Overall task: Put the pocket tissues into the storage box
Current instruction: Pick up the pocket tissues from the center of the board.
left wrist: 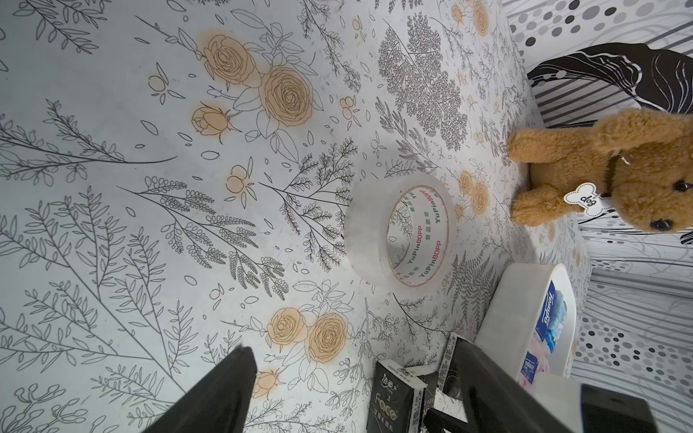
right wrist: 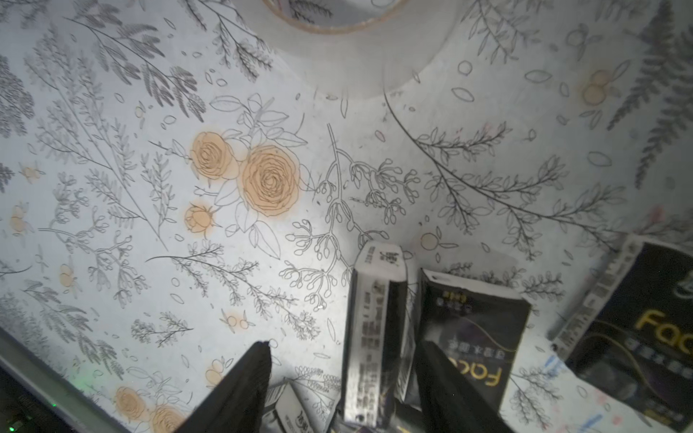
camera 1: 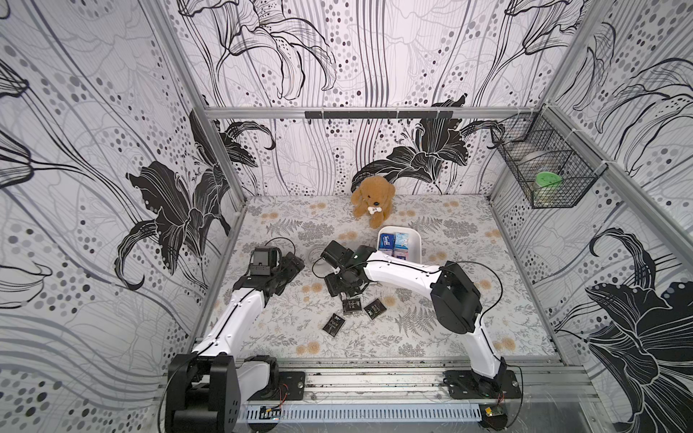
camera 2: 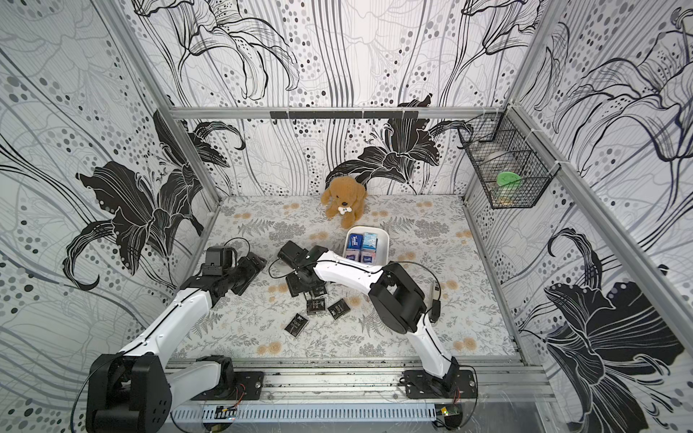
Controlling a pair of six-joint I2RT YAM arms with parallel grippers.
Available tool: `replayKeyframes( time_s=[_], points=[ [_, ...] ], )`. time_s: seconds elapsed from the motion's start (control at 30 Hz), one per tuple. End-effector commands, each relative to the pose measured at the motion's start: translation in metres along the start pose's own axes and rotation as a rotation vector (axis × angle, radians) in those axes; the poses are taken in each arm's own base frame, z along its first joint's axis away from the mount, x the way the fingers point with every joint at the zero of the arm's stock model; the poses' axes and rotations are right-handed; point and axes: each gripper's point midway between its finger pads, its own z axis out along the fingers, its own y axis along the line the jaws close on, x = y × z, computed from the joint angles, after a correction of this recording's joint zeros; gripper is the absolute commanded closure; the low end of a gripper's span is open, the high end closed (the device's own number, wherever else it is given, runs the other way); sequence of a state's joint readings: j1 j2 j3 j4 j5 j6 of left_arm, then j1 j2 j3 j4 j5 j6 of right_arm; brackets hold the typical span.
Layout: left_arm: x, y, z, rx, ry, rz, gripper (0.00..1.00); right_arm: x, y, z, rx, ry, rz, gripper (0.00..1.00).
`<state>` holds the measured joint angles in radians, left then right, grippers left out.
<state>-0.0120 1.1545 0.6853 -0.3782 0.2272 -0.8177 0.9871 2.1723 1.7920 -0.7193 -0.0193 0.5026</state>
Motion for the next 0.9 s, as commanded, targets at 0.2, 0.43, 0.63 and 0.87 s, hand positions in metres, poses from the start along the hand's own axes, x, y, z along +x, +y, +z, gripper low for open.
replayKeyframes(
  time_s=[0.2,0.43,0.63,0.87],
  points=[
    [-0.003,-0.009,-0.002,0.051,-0.015,0.007,0.12,0.002,-0.010,0.012,0.061,0.009,-0.013,0.71],
    [-0.004,-0.012,-0.005,0.061,-0.017,0.003,0.12,-0.003,-0.007,0.003,0.053,-0.008,-0.025,0.92],
    [0.003,-0.035,-0.007,0.112,0.005,0.036,0.13,-0.022,-0.011,-0.027,0.064,-0.092,-0.012,0.88],
    [0.038,-0.079,0.007,0.102,0.059,0.197,0.13,-0.051,-0.045,-0.071,0.133,-0.198,0.049,0.84]
  ],
)
